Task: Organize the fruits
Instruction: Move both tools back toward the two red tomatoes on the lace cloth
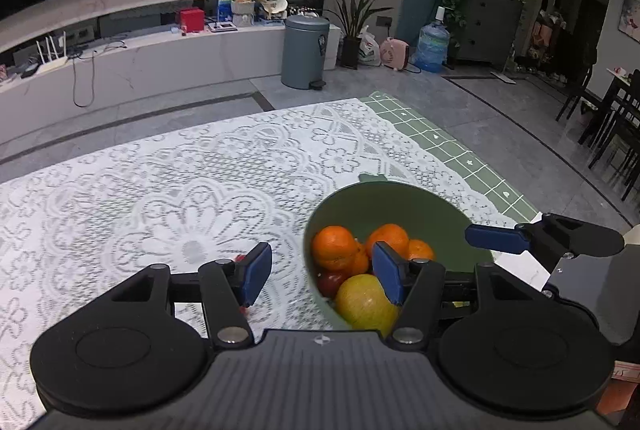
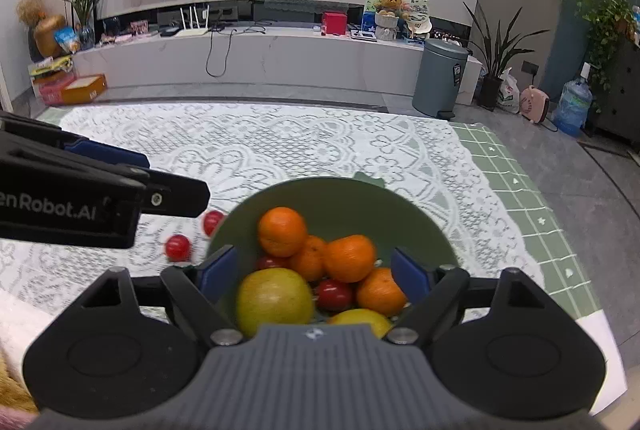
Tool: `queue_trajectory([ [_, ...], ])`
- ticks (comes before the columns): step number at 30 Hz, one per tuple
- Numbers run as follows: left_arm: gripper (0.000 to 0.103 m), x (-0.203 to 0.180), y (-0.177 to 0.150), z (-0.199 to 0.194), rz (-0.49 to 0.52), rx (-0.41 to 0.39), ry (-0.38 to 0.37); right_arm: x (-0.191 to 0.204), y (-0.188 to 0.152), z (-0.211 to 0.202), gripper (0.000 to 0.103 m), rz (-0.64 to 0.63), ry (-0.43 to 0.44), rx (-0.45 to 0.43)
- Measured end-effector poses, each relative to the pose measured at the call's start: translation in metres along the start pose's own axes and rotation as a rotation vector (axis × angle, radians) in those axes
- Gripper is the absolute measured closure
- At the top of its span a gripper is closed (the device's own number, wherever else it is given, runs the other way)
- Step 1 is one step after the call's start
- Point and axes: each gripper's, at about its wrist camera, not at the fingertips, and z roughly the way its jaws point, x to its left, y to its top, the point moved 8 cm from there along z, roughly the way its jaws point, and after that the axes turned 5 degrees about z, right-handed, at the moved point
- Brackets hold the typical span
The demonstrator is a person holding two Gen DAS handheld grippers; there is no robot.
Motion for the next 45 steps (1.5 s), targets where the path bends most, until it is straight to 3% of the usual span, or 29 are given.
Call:
queue_trajectory([
  [14, 0.034, 0.045, -0.028, -0.033, -0.087, -0.013, 0.071, 0.056, -0.017, -0.019, 0.022, -0.033, 0.090, -0.012],
  [19, 0.034, 0.060, -0.040, -0.038, -0.114, -0.007, 0.097, 0.079, -0.025, -0.020, 0.017, -0.086, 0.118, -0.003],
  [28, 0.034, 0.080, -0.063, -0.033, -0.173, 0.043, 0.092, 0.101, -0.033, -0.014, 0.017, -0.171, 0.114, 0.016],
  [45, 0.034, 0.098, -0.077, -0.006, -0.235, 0.100, 0.051, 0.115, -0.028, 0.013, 0.017, -0.310, 0.092, 0.033],
])
